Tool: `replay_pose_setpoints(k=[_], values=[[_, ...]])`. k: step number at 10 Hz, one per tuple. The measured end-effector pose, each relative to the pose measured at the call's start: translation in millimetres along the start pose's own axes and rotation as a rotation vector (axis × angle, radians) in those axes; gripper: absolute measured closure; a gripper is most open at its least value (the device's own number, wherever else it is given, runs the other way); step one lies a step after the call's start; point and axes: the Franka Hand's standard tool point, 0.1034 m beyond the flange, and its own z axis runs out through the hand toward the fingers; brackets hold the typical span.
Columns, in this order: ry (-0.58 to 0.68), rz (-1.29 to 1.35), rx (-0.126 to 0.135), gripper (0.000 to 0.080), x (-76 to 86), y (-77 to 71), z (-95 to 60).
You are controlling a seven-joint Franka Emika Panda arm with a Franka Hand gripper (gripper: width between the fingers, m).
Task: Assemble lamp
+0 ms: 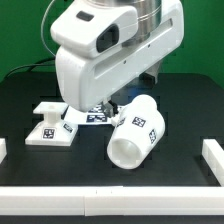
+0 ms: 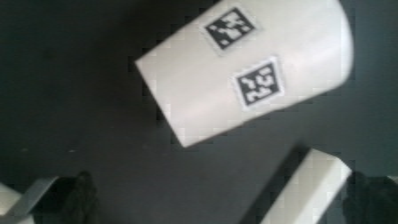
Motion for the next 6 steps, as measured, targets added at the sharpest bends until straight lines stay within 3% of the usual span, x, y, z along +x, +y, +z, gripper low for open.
replay_pose_setpoints(k=[1, 2, 3, 6], values=[[-0.025, -0.013, 0.057, 0.01, -4.0, 0.7, 0.6], [-0.049, -0.025, 0.06, 0.01, -2.3, -1.0, -7.0], [-0.075, -0.043, 0.008, 0.01, 1.6, -5.5, -17.7], [-0.072, -0.048, 0.017, 0.01, 2.1, -7.3, -14.7]])
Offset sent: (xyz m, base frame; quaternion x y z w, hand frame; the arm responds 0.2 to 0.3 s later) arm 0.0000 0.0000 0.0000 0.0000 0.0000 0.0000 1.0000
